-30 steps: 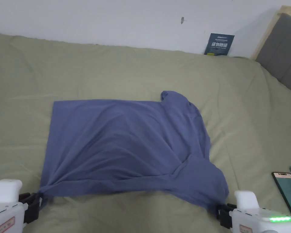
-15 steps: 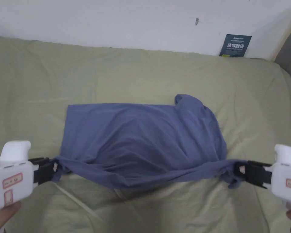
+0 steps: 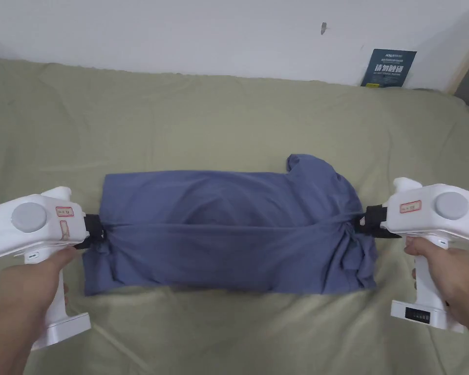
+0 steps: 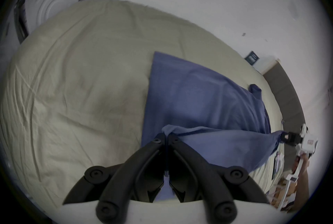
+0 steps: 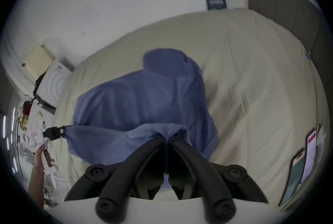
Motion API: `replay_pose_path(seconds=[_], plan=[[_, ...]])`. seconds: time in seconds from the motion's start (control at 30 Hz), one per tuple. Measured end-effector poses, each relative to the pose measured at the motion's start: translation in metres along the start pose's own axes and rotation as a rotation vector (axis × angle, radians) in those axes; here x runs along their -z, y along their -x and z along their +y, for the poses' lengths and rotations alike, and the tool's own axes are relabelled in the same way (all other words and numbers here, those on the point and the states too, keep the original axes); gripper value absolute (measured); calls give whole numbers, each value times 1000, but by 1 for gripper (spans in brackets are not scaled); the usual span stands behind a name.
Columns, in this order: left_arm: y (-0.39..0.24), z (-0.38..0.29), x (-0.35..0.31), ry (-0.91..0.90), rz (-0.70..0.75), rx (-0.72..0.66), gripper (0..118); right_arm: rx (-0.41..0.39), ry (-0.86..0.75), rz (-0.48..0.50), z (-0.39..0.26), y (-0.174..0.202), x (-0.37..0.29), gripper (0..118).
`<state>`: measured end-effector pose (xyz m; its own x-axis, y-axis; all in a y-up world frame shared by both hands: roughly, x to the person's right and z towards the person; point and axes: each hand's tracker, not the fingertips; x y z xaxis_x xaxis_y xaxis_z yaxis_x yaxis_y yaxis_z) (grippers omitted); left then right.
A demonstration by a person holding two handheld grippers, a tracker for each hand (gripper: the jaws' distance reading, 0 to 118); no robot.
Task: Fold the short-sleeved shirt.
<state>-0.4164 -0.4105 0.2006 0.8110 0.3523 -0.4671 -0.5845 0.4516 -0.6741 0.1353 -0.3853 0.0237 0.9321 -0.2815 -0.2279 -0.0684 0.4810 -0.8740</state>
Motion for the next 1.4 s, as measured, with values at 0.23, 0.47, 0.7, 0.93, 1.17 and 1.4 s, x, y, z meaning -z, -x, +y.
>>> replay_pose_path(seconds=[0.23, 0.47, 0.7, 0.93, 1.17, 1.4], plan=[[-3, -18, -29, -194, -50, 47, 19, -219, -74, -167, -23, 13, -9, 79], [-1, -122, -179, -859, 7, 198, 99, -647, -672, -192, -139, 56, -135, 96], [1, -258, -262, -1203, 96, 443, 114, -569, -811, -224, -275, 83, -189, 98], [-13, -299, -251, -1031, 133, 497, 97, -458, -707, -211, -324, 84, -191, 1], [-12, -262, -213, -729, 43, 445, 0, -415, -618, -155, -307, 85, -186, 1], [9, -165, -97, -250, 23, 325, 3, -415, -574, -187, -276, 88, -159, 1]])
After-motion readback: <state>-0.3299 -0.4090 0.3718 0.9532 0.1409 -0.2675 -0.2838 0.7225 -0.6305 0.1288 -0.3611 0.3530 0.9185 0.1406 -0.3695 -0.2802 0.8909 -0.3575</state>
